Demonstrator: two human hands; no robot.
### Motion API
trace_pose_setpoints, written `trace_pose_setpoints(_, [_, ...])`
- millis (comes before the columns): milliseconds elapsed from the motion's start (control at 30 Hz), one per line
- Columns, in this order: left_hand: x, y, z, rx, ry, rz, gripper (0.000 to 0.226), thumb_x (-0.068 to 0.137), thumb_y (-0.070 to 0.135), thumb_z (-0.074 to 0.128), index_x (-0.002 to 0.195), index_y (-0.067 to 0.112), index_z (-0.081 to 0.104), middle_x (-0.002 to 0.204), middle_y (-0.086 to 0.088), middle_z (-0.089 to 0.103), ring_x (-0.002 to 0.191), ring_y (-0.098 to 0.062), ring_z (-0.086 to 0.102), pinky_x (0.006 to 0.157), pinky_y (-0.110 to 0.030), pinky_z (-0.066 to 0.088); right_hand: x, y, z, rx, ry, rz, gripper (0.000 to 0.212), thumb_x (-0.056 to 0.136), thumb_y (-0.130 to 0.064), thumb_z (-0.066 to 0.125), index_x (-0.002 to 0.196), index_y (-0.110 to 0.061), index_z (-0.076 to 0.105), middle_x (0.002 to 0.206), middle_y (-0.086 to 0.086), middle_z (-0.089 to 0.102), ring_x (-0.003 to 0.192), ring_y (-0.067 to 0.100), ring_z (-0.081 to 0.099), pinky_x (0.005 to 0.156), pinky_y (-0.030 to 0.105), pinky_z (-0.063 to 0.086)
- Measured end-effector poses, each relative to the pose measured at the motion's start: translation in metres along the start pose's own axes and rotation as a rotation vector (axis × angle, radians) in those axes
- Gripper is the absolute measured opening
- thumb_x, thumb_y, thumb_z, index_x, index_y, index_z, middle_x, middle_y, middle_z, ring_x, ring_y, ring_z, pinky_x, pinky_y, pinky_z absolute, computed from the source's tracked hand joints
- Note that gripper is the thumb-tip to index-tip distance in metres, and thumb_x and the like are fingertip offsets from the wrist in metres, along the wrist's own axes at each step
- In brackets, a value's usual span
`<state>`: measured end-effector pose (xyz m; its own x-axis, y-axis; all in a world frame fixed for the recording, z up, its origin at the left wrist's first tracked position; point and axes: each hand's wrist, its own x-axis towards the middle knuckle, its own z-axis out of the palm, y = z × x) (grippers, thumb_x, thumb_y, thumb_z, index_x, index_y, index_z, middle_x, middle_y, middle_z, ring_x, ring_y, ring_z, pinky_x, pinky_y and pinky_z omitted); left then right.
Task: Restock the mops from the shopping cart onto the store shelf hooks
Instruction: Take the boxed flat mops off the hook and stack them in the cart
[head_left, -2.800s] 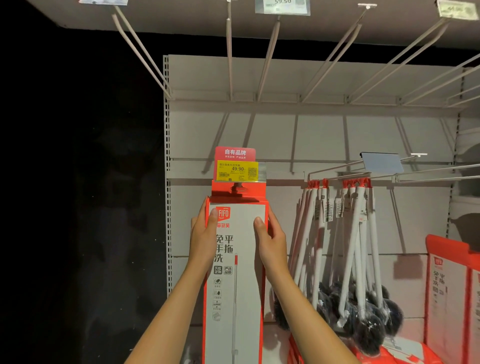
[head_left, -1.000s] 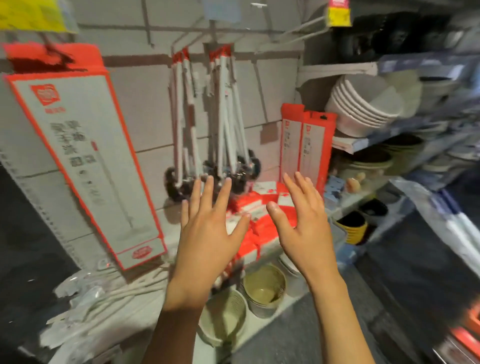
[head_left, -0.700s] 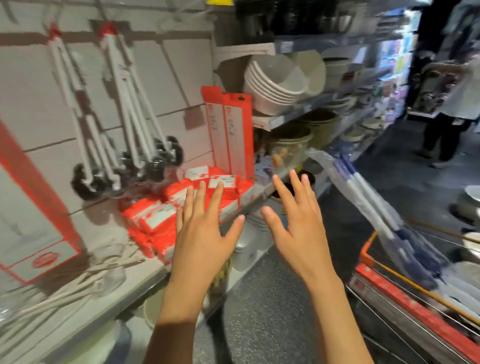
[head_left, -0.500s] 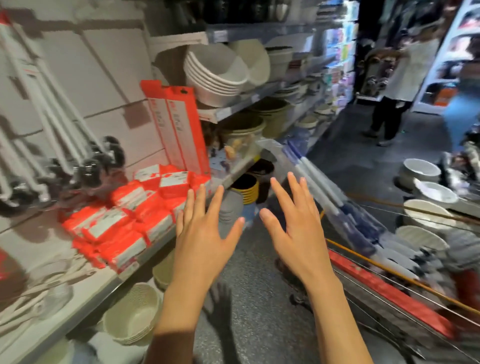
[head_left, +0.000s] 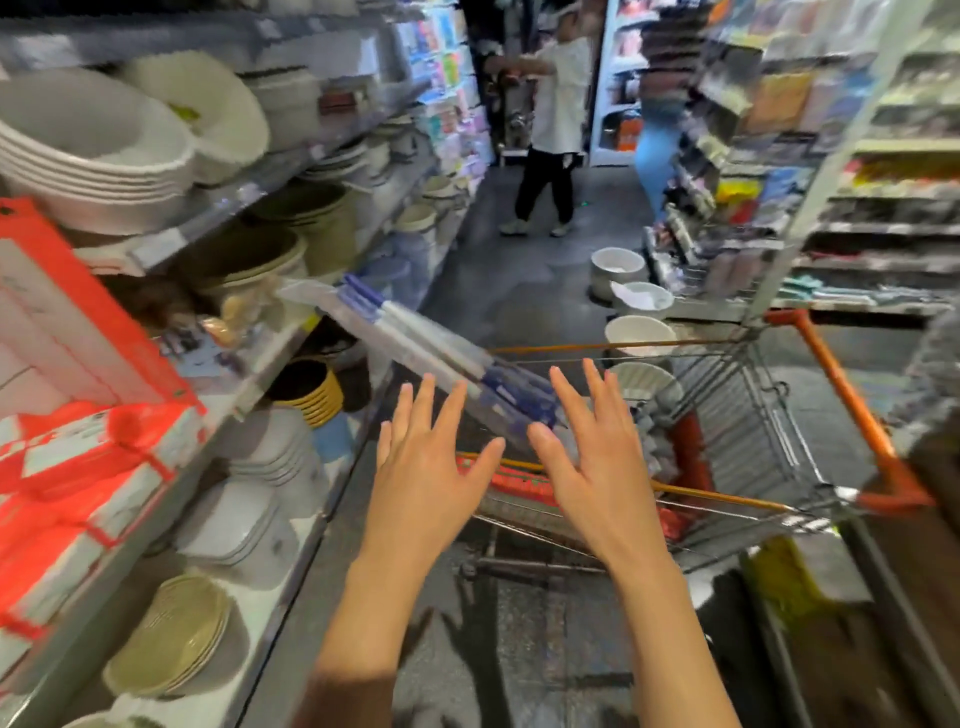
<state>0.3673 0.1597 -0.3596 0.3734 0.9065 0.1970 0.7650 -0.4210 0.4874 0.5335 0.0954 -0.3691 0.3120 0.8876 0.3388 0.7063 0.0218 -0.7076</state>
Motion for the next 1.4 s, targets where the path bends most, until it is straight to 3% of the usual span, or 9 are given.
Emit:
trace_pose_setpoints(133, [0.036,0.028,0.035,-0.011,-0.055,0.084,0.094,0.077,0.079,0.019,0.159,0.033,0.018,0.169,-0.003,0.007,0.156,-0.019,-0.002,0.126,-0.046,0.01,0.014,0.036,-0.023,-0.062,0.073,0.089,0.076,0.087,-0.075,0.025,0.154,-0.04,0.027,0.167,-0.01,0.005,0.154,0.008,-0.007,0.126,0.045,0.006])
trace_pose_setpoints(300, [0.098,0.053,0.078,-0.047,-0.144,0.182,0.076,0.095,0.065,0.045,0.159,0.034,0.018,0.169,0.0,0.004,0.156,-0.018,-0.004,0.125,-0.046,0.01,0.048,0.082,-0.039,-0.129,0.151,0.182,0.076,0.088,-0.072,0.027,0.155,-0.034,0.032,0.168,-0.005,0.009,0.154,0.01,-0.005,0.126,0.043,0.008])
trace_pose_setpoints(667, [0.265,0.1,0.182,-0.098,-0.388,0.301,0.075,0.098,0.063,0.042,0.16,0.035,0.012,0.169,0.004,-0.002,0.155,-0.016,-0.01,0.126,-0.044,0.005,0.158,0.175,-0.054,-0.206,0.215,0.413,0.072,0.092,-0.074,0.03,0.155,-0.039,0.029,0.166,-0.015,0.008,0.152,0.003,-0.007,0.122,0.036,0.002])
trace_pose_setpoints(733, [0.283,0.101,0.203,-0.129,-0.406,0.312,0.074,0.096,0.063,0.045,0.159,0.032,0.021,0.169,-0.001,0.008,0.156,-0.021,0.0,0.126,-0.047,0.01,0.169,0.193,-0.049,-0.214,0.209,0.453,0.067,0.095,-0.069,0.035,0.154,-0.038,0.03,0.165,-0.014,0.01,0.153,0.005,-0.005,0.122,0.037,0.003])
trace_pose_setpoints(867, [0.302,0.091,0.25,-0.217,-0.348,0.386,0.073,0.088,0.06,0.046,0.143,0.012,0.055,0.148,-0.021,0.05,0.139,-0.041,0.044,0.111,-0.058,0.04,0.18,0.23,-0.038,-0.205,0.206,0.579,0.069,0.095,-0.07,0.034,0.154,-0.034,0.032,0.165,-0.007,0.018,0.153,0.01,0.005,0.124,0.039,0.01])
trace_pose_setpoints(967, [0.309,0.084,0.279,-0.247,-0.575,0.366,0.069,0.091,0.053,0.048,0.147,0.012,0.048,0.148,-0.012,0.05,0.14,-0.03,0.043,0.115,-0.035,0.03,0.175,0.259,-0.03,-0.152,0.193,0.694,0.067,0.096,-0.061,0.04,0.156,-0.031,0.032,0.16,-0.007,0.031,0.148,0.007,0.02,0.116,0.027,0.019])
trace_pose_setpoints(1067, [0.307,0.074,0.313,-0.348,-0.711,0.317,0.056,0.1,0.042,0.056,0.148,0.014,0.046,0.148,-0.003,0.05,0.138,-0.02,0.044,0.106,-0.019,0.027,0.162,0.289,-0.018,-0.087,0.171,0.793,0.062,0.099,-0.055,0.045,0.154,-0.028,0.036,0.151,-0.007,0.044,0.136,0.005,0.037,0.106,0.023,0.029])
trace_pose_setpoints(1233, [0.295,0.06,0.369,-0.421,-0.939,0.19,0.053,0.102,0.044,0.051,0.151,0.023,0.043,0.152,0.004,0.046,0.138,-0.009,0.042,0.109,-0.024,0.032,0.141,0.337,0.0,-0.002,0.131,0.953,0.083,0.088,-0.077,0.036,0.151,-0.024,0.043,0.151,-0.002,0.049,0.14,0.015,0.043,0.114,0.037,0.036])
trace_pose_setpoints(1400, [0.282,0.05,0.424,-0.429,-1.052,0.086,0.053,0.102,0.05,0.047,0.149,0.026,0.046,0.149,0.005,0.05,0.136,-0.013,0.047,0.113,-0.042,0.039,0.131,0.386,0.01,0.111,0.11,1.093,0.053,0.104,-0.046,0.043,0.149,-0.019,0.046,0.152,0.001,0.047,0.14,0.017,0.043,0.115,0.035,0.032])
